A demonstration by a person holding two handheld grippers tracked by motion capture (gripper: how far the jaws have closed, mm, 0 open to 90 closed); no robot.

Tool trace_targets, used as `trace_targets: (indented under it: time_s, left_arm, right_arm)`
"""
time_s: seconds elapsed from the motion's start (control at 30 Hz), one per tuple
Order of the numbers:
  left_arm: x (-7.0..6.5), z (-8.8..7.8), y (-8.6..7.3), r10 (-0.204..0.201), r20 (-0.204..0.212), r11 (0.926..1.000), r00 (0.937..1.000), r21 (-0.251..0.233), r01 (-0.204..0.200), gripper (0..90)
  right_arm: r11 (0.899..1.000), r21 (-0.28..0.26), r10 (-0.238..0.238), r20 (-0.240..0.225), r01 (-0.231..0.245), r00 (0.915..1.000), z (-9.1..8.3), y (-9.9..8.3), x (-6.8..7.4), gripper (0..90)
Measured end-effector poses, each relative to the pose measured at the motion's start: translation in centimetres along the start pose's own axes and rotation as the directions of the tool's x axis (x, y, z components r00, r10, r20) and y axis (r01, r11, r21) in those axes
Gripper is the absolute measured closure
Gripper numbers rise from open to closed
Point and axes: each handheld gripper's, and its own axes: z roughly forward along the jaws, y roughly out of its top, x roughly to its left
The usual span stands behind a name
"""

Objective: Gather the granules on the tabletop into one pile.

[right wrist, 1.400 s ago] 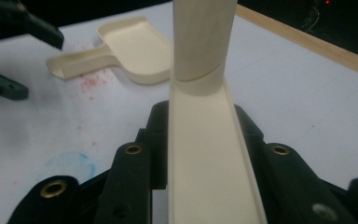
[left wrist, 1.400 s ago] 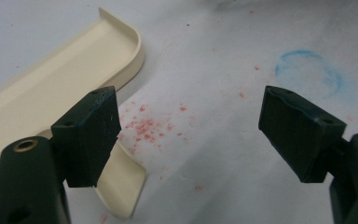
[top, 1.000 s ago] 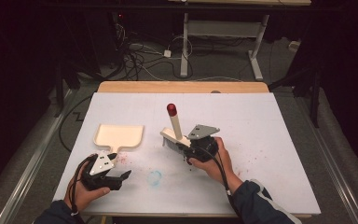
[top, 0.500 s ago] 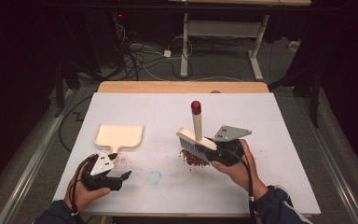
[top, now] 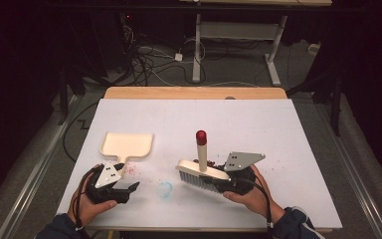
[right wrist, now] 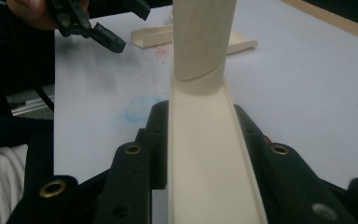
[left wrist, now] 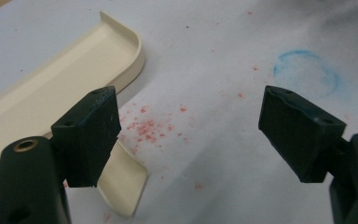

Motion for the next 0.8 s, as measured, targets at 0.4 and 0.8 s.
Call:
trace_targets:
  time_s: [0.4,0.8]
  left_arm:
    - [-0.2,-0.1,0.0,0.016,-0.012,0.9999,0.9998,0.007,-0.015,20.1]
    - [-0.2,0.0,0.1,0.015,-0.016,0.9999,0.9997,0.007,-0.015,20.1]
  right_arm:
    - [0.999,0.029,0.021,0.01,-0.021,0.9997,-4.1,-1.9,0.6,67.1]
    - [0.989,0.095,0.107,0.038,-0.11,0.9935,-10.7,-5.0,-0.1,67.0]
